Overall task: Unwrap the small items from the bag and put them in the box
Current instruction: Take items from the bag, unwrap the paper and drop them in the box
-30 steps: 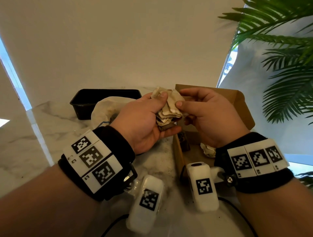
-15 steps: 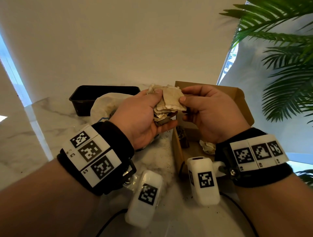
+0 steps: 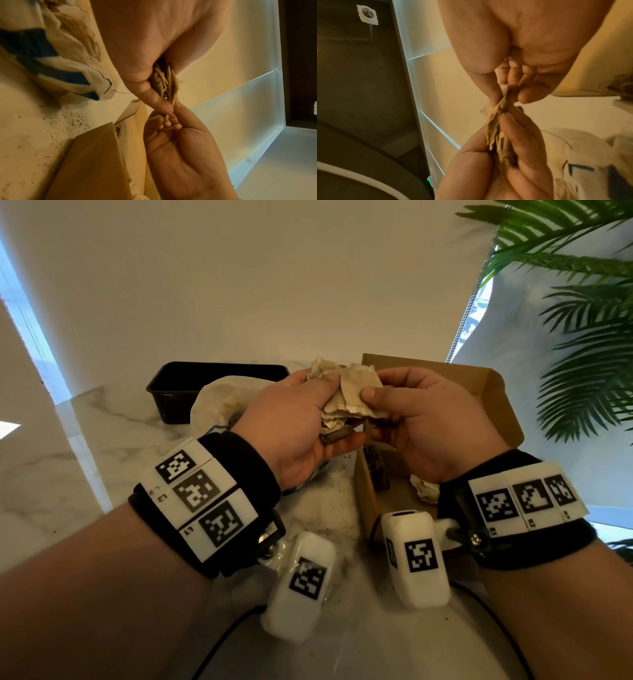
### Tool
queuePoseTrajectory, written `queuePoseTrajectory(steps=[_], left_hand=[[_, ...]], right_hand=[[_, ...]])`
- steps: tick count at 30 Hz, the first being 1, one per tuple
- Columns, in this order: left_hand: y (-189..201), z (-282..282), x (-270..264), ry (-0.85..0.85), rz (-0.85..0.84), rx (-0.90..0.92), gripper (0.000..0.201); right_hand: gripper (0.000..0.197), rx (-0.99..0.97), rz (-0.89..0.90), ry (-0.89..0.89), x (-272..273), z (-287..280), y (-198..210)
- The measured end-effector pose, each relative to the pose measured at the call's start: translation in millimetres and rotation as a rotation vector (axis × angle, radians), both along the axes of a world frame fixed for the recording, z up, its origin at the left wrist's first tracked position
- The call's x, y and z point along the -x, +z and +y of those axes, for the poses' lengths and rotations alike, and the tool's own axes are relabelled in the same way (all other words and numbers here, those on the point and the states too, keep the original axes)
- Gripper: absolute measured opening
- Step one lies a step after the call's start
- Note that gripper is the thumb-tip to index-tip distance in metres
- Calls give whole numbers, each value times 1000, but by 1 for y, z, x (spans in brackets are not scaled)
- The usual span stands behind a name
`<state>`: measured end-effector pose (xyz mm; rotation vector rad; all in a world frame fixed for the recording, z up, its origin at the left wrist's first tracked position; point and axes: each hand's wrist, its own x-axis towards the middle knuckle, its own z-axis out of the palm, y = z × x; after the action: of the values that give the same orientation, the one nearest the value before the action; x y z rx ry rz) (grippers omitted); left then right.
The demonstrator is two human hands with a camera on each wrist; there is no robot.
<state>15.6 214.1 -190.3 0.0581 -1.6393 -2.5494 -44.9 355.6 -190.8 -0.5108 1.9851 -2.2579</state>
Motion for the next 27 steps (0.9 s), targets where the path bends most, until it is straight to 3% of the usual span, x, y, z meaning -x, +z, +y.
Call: queuePoseTrajectory(steps=[20, 27], left_hand=[[-2, -6, 6, 77, -3, -4, 12], [-7, -6, 8, 61, -26, -3, 14]], right_hand=[[14, 11, -6, -73, 0, 2, 3], [20, 77, 36, -184, 1, 20, 14]])
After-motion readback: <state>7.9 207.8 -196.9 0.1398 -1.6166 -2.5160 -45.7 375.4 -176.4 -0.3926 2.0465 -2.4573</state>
